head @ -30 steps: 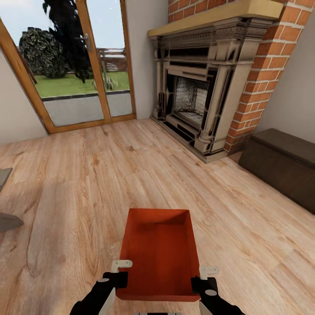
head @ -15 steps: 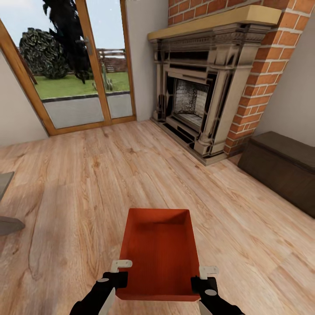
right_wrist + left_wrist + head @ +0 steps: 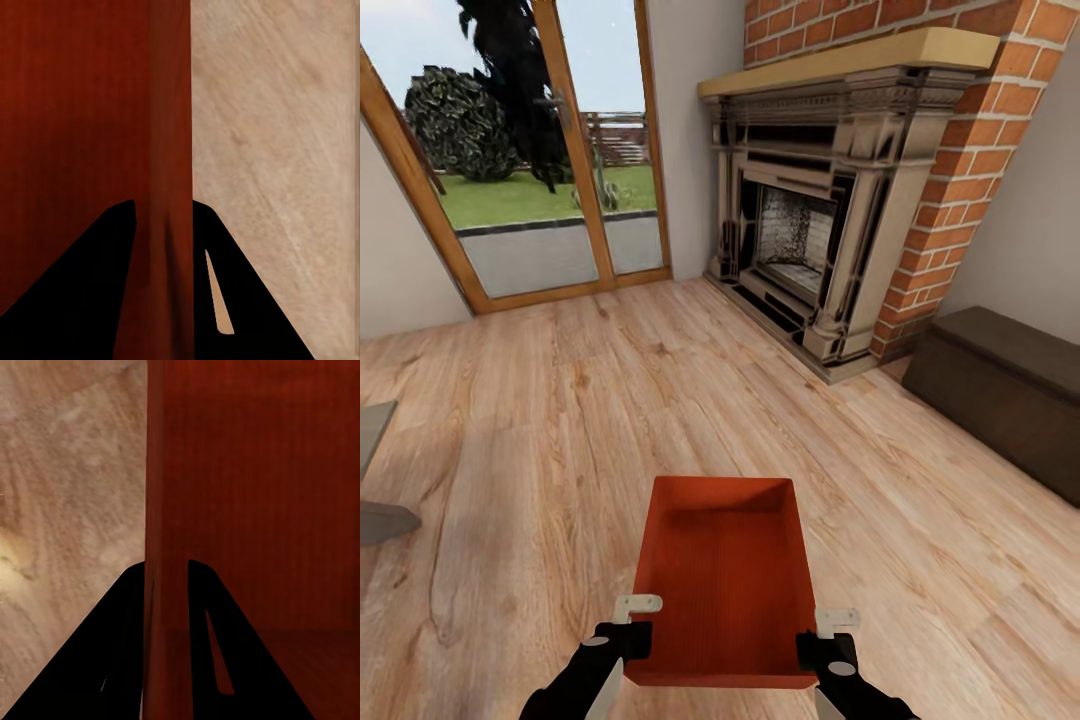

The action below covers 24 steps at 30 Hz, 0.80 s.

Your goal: Move the two storage containers from the living room to the garage. In the garage, place one container on the floor and stack the other container on top of it (either order is fine).

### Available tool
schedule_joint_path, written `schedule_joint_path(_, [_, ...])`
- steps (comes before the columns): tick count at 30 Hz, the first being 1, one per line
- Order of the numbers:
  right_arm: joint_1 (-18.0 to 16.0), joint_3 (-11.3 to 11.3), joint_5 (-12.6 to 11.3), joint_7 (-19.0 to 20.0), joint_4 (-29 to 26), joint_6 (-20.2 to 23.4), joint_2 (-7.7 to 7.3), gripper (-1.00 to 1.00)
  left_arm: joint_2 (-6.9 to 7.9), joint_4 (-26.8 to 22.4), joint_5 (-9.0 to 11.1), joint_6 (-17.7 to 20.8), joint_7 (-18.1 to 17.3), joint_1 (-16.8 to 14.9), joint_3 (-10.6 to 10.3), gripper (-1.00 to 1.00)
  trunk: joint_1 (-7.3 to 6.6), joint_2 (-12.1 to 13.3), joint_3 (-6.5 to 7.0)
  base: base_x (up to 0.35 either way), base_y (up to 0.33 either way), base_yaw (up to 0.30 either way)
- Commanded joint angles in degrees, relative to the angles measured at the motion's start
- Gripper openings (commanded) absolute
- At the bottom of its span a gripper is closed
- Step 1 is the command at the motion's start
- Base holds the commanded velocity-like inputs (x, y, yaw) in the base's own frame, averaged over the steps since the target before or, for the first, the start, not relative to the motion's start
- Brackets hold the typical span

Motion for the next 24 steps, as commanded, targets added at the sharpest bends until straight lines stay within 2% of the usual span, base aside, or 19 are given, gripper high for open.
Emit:
schedule_joint_path(1, [0.0, 1.2, -1.7, -0.3, 0.6, -0.3, -0.04, -1.00, 0.01, -0.3, 0.3, 0.3, 0.5, 0.0, -0.5, -1.00, -0.23, 0.4, 0.14, 0.000, 0.000, 0.000])
schedule_joint_path(12, [0.0, 1.1, -1.7, -0.6, 0.3, -0.3, 0.06, -1.00, 0.00, 0.0, 0.3, 0.1, 0.5, 0.0, -0.5, -1.00, -2.65, 4.8, 2.15, 0.000, 0.000, 0.000])
schedule_joint_path(24, [0.0, 1.0, -1.7, -1.4, 0.3, -0.5, 0.22, -1.00, 0.01, 0.0, 0.3, 0.1, 0.5, -0.1, -0.5, -1.00, -5.29, 9.6, 5.27, 0.000, 0.000, 0.000])
